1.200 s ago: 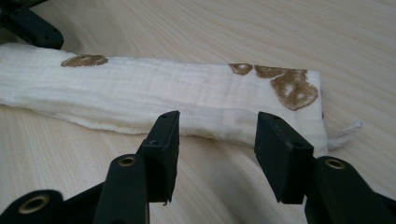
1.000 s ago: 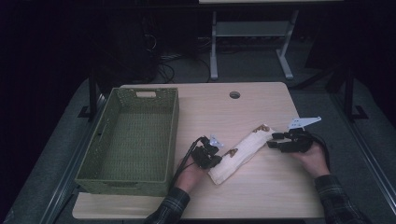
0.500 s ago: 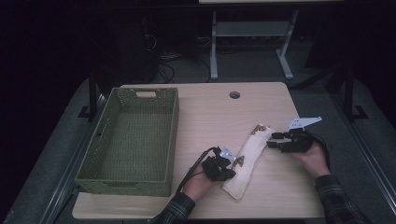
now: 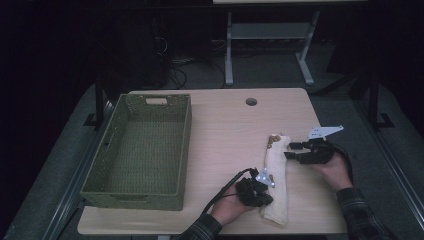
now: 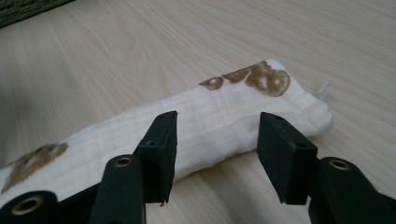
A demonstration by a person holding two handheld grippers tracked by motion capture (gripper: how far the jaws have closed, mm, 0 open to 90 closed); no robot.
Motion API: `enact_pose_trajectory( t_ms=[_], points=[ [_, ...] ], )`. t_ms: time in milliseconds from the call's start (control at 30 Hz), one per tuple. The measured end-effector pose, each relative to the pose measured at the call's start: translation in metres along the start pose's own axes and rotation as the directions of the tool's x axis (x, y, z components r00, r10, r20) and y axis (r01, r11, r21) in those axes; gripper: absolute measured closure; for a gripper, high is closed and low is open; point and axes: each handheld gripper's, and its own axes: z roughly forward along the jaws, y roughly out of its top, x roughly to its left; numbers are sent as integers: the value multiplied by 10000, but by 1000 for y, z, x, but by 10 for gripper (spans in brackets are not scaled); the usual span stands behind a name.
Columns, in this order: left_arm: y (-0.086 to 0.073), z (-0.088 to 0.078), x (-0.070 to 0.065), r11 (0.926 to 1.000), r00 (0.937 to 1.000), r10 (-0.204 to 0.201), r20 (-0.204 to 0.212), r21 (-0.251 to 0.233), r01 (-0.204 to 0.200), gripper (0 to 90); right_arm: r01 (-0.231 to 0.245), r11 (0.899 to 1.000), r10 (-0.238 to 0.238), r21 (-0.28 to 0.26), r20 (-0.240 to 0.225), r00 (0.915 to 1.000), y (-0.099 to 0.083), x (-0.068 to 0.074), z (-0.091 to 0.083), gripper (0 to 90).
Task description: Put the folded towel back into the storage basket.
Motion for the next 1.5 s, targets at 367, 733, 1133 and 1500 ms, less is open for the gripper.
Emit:
enact_pose_trajectory(
  t_ms=[367,733,1133,1500],
  points=[
    [11,-1,-6,9963,9964,841,55,-161,-840,700,37,10000,-37,-35,-66,10000,0,2,1,475],
    [34,0,13,9800,9805,1964,-18,-327,-1963,335,10,10000,-10,20,-79,10000,0,2,2,472],
    [37,28,29,9726,9735,2280,194,412,-2286,236,38,10000,-37,19,-125,9999,-1,1,2,465],
    [36,27,23,9691,9697,2436,-197,447,-2425,400,2,10000,-2,-48,-129,9999,-1,1,0,464]
  ],
)
